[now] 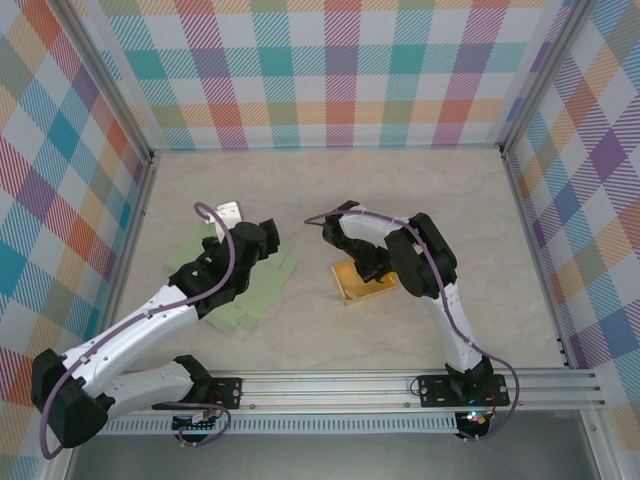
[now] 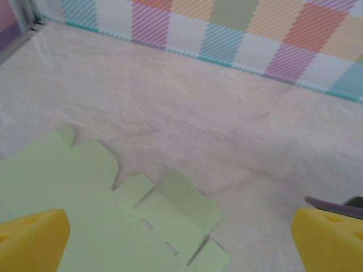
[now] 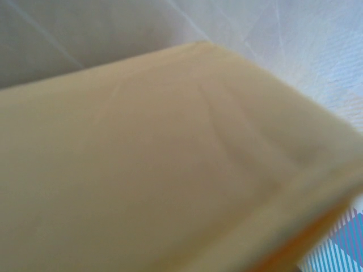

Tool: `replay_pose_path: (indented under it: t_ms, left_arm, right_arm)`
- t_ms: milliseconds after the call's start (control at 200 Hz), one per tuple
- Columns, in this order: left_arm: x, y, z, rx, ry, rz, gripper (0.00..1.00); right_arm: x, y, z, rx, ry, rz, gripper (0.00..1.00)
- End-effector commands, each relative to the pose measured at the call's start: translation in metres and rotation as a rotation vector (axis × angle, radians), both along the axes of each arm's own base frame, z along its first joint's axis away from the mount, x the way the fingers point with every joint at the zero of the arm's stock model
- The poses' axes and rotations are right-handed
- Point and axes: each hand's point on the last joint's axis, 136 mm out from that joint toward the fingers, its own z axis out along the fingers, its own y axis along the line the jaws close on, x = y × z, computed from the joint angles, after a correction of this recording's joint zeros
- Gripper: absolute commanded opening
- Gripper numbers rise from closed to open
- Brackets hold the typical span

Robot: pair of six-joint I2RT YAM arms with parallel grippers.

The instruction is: Fold the paper box

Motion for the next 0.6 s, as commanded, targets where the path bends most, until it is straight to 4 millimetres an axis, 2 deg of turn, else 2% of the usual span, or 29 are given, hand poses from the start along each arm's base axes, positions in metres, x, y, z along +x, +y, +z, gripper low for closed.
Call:
replay_pose_path:
  t_ms: [0,110,150,240,265,290,315,415,420,425,430,445,460,595]
  left_arm:
    - [-0.006,0.021,-0.007,0.046,0.012,0.072,1.0]
    - [-0.007,0.016,-0.014,0.049,0.044,0.047,1.0]
    - [-0.007,0.015,-0.016,0.049,0.054,0.04,1.0]
    - [-0.006,0.012,-0.02,0.045,0.067,0.03,1.0]
    - [-0.006,0.011,-0.02,0.041,0.067,0.029,1.0]
    - [-0.006,0.01,-0.02,0.036,0.068,0.024,1.0]
    - [-0.006,0.009,-0.021,0.034,0.068,0.022,1.0]
    - [-0.005,0.007,-0.021,0.024,0.066,0.011,0.99]
    - [-0.005,0.006,-0.021,0.023,0.065,0.011,0.99]
    - [-0.005,0.007,-0.02,0.022,0.064,0.011,0.99]
    - [-0.004,0.006,-0.021,0.023,0.065,0.01,0.99]
    - [-0.004,0.006,-0.02,0.021,0.063,0.01,0.99]
    - [-0.004,0.006,-0.02,0.021,0.064,0.009,0.99]
    - [-0.002,0.002,-0.023,0.031,0.076,-0.007,0.98]
  right_arm:
    - [0.014,0.018,-0.058,0.11,-0.089,-0.052,0.0]
    - [0.021,0.022,-0.035,0.145,-0.124,-0.018,0.18]
    - [0.025,0.024,-0.025,0.162,-0.142,-0.004,0.34]
    - [0.032,0.028,-0.005,0.199,-0.181,0.025,0.41]
    - [0.034,0.029,0.0,0.207,-0.194,0.03,0.51]
    - [0.036,0.031,0.005,0.217,-0.204,0.038,0.72]
    - [0.038,0.032,0.01,0.226,-0.21,0.044,0.75]
    - [0.044,0.036,0.023,0.248,-0.241,0.06,0.76]
    - [0.044,0.036,0.024,0.249,-0.242,0.061,0.77]
    - [0.045,0.036,0.025,0.252,-0.246,0.061,0.84]
    - [0.045,0.036,0.025,0.252,-0.246,0.061,0.84]
    - [0.045,0.037,0.027,0.255,-0.248,0.064,0.95]
    - [0.046,0.037,0.029,0.257,-0.251,0.068,1.0]
    - [0.053,0.04,0.05,0.276,-0.29,0.093,1.0]
